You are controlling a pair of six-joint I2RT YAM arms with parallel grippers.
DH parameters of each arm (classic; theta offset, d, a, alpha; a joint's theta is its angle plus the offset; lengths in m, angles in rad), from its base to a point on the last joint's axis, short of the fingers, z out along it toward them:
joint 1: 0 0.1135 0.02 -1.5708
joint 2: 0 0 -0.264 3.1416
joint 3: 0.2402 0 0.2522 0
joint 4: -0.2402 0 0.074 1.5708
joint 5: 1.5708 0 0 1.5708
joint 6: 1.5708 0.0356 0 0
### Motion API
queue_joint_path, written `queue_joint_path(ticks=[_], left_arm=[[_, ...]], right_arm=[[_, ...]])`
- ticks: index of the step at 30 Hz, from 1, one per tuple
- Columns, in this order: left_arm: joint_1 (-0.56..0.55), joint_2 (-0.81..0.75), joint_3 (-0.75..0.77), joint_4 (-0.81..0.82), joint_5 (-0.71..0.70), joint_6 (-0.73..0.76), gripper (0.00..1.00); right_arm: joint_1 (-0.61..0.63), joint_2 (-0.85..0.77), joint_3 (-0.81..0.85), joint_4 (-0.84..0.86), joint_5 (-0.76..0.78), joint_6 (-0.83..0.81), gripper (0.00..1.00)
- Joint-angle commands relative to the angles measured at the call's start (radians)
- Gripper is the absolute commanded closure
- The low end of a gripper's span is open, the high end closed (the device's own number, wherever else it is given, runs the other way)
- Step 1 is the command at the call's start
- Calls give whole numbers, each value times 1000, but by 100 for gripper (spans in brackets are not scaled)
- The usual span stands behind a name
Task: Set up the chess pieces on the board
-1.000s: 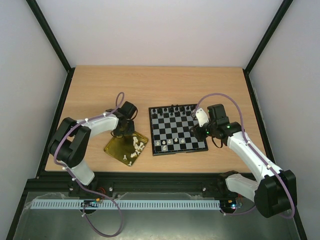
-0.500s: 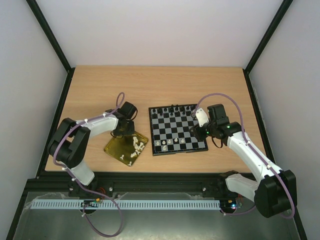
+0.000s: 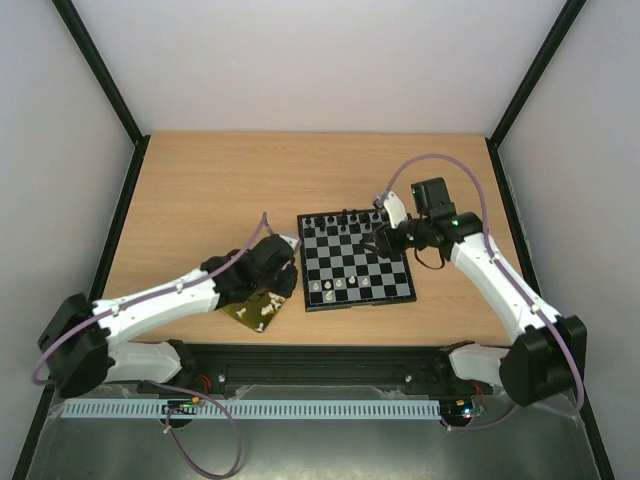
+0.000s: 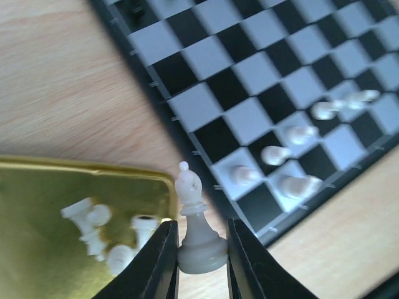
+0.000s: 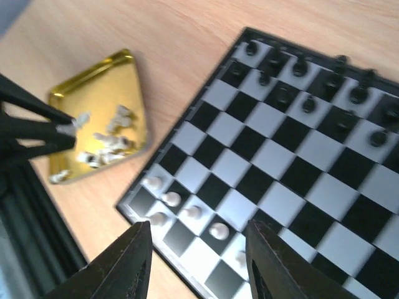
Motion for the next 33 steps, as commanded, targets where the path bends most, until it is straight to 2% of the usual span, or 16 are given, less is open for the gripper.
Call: queue_joint_path(ticks=[1, 4, 7, 13, 21, 33], left_arm=[[-100, -137, -57, 163, -3, 45, 89], [-143, -212, -85, 256, 48, 72, 86], [-159, -234, -91, 306, 124, 94, 86], [-208, -222, -70, 338, 144, 118, 86], [-231, -208, -64, 349, 131, 123, 86], [-236, -198, -60, 342, 117, 126, 87]], right_arm=[[-4, 127, 109, -163, -287, 55, 55], [-4, 238, 187, -255, -448, 46, 54], [7, 328, 265, -351, -534, 4, 53], [66, 380, 298, -398, -583, -10, 49], [148, 367, 292, -405, -598, -22, 51], [176, 373, 277, -442, -646, -69, 71]])
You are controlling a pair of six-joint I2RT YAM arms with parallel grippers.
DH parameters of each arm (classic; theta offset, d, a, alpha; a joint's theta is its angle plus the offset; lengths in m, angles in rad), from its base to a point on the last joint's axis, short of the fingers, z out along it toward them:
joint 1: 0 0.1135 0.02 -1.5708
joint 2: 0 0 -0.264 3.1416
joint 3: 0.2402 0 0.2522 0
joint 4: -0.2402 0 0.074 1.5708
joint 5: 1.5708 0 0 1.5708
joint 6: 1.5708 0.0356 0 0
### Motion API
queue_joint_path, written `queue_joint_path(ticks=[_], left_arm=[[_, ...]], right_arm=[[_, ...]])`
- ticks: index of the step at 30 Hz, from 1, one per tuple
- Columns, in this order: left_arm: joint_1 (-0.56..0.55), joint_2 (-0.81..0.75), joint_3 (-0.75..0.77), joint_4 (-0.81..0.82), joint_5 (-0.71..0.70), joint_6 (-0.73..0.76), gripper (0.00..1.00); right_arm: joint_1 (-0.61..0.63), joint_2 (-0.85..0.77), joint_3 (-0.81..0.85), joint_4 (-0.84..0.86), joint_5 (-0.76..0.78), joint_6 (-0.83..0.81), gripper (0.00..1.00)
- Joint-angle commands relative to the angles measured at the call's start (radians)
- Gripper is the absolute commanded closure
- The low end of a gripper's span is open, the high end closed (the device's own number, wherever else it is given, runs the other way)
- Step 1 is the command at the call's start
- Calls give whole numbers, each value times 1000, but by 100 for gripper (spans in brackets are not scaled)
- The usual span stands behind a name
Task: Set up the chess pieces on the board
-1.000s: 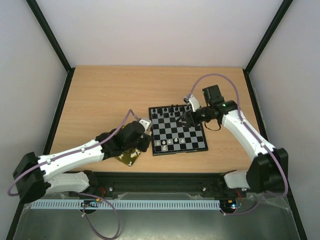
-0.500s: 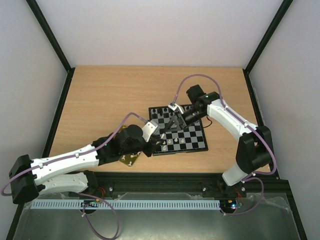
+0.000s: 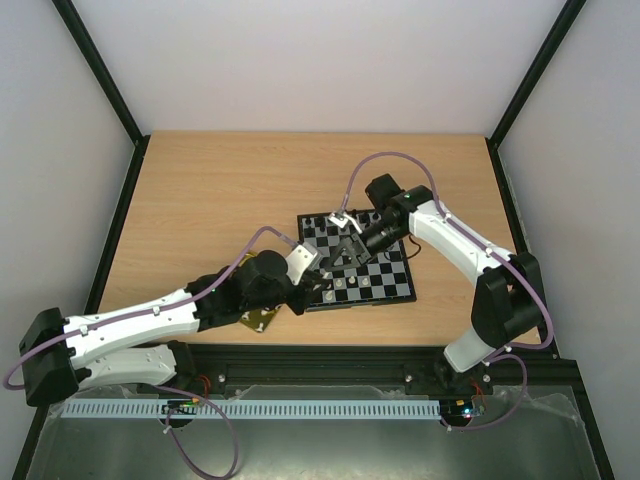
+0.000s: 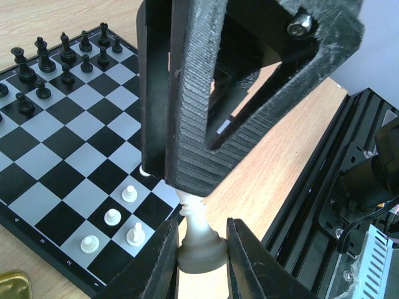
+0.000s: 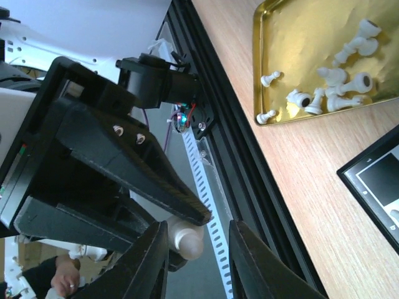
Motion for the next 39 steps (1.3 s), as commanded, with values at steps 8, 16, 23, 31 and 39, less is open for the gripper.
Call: queue_joint_path(ticks=[8, 16, 23, 31, 39], left_arm=[[-8, 24, 17, 17, -43, 10, 87], [-8, 35, 24, 9, -68, 5, 88], [-8, 40, 25, 6, -75, 6, 88], [-7, 51, 32, 6, -85, 7, 89], [-8, 39, 33, -61, -162, -10, 58]], right_arm=[[30, -17, 1, -133, -95, -97, 77], [30, -36, -13, -122, -76, -97, 87], [32, -43, -20, -131, -64, -112, 82], [32, -43, -20, -126, -40, -119, 90], [23, -96, -22, -43, 109, -91, 94]])
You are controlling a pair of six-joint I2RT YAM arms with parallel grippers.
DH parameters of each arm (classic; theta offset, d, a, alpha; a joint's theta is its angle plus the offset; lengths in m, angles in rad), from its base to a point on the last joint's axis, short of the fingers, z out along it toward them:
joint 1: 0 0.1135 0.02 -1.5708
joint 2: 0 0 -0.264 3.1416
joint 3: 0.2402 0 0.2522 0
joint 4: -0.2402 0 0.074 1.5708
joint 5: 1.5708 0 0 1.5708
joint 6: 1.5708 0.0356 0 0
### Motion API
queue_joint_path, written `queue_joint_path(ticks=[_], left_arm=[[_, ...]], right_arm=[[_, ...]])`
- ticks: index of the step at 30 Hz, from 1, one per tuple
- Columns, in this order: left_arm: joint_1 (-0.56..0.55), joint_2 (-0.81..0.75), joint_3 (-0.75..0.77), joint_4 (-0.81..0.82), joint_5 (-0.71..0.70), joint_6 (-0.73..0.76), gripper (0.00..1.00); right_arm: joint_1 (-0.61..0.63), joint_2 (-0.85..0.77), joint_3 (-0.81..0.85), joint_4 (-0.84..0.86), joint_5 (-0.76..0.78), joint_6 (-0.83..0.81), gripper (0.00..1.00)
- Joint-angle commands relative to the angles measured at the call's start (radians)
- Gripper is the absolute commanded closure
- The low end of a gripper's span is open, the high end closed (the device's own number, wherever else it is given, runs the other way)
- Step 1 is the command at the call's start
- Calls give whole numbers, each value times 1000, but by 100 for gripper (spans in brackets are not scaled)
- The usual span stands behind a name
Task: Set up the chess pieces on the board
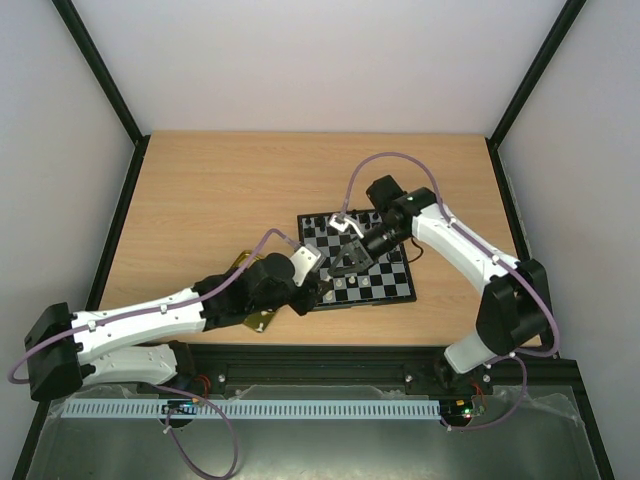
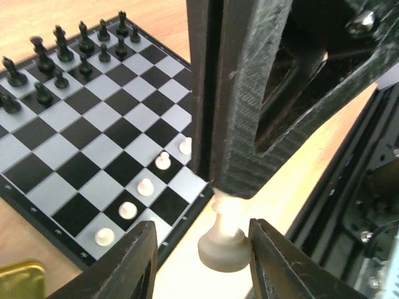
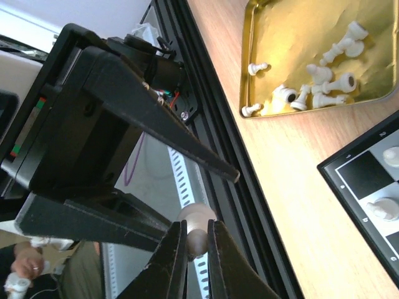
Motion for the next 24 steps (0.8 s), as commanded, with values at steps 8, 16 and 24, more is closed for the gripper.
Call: queue_joint_path(ticks=[8, 16, 24], left_arm=[[6, -151, -45, -82, -159, -70, 46], [19, -196, -51, -127, -209, -116, 45], [62, -181, 5, -241, -329, -138, 29]], right_arm=[[-37, -243, -185, 201, 337, 39, 94], [-48, -413, -350, 293, 684, 7, 94], [-87, -504, -446, 316, 836, -20, 96]])
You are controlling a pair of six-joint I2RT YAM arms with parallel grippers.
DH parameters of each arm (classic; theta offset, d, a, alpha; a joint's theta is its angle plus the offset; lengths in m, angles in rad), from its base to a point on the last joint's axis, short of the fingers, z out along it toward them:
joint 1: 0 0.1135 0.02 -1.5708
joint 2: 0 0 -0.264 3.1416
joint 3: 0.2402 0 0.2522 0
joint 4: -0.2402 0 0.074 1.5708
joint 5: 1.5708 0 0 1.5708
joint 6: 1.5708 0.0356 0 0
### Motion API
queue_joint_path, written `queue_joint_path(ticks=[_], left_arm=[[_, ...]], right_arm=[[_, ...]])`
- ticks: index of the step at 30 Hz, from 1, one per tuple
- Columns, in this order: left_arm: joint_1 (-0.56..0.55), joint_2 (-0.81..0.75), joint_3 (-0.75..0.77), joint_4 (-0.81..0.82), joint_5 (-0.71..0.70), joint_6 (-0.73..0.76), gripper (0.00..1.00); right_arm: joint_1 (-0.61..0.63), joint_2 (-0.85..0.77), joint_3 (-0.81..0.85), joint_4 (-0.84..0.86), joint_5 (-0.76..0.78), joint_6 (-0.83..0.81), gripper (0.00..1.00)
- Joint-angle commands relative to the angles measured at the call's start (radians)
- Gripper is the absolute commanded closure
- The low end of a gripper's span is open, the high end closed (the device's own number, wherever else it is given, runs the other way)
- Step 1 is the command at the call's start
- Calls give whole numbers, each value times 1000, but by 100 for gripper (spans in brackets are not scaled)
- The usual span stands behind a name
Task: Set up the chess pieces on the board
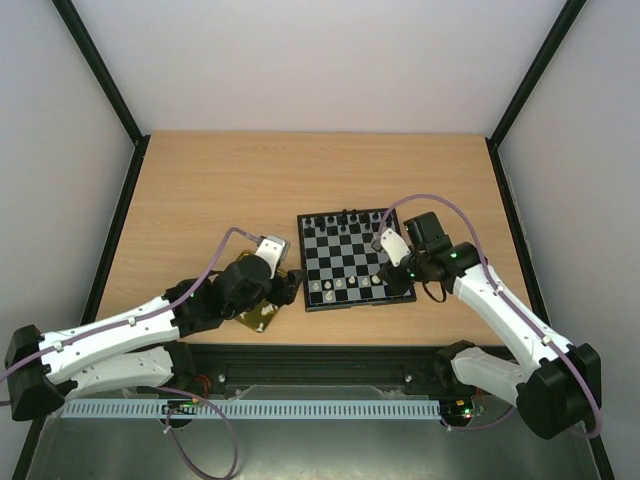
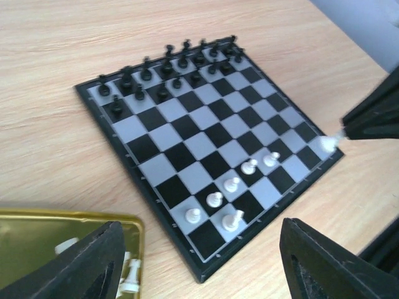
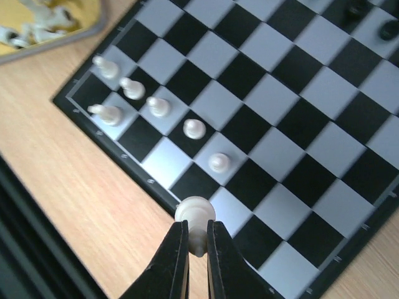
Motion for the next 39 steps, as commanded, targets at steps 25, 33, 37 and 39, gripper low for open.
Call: queue_joint_path(ticks=[25, 33, 37, 39], left_arm=[[309, -23, 51, -164, -55, 46, 23], [313, -22, 48, -161, -46, 44, 23], [316, -15, 47, -160, -40, 43, 23], [316, -13, 47, -161, -38, 43, 23]], right_arm=[[-27, 161, -147, 143, 45, -163, 92], [-26, 169, -159, 154, 52, -172, 86], [-25, 166, -169, 164, 53, -169, 83], [-25, 166, -172, 170, 53, -169, 83]])
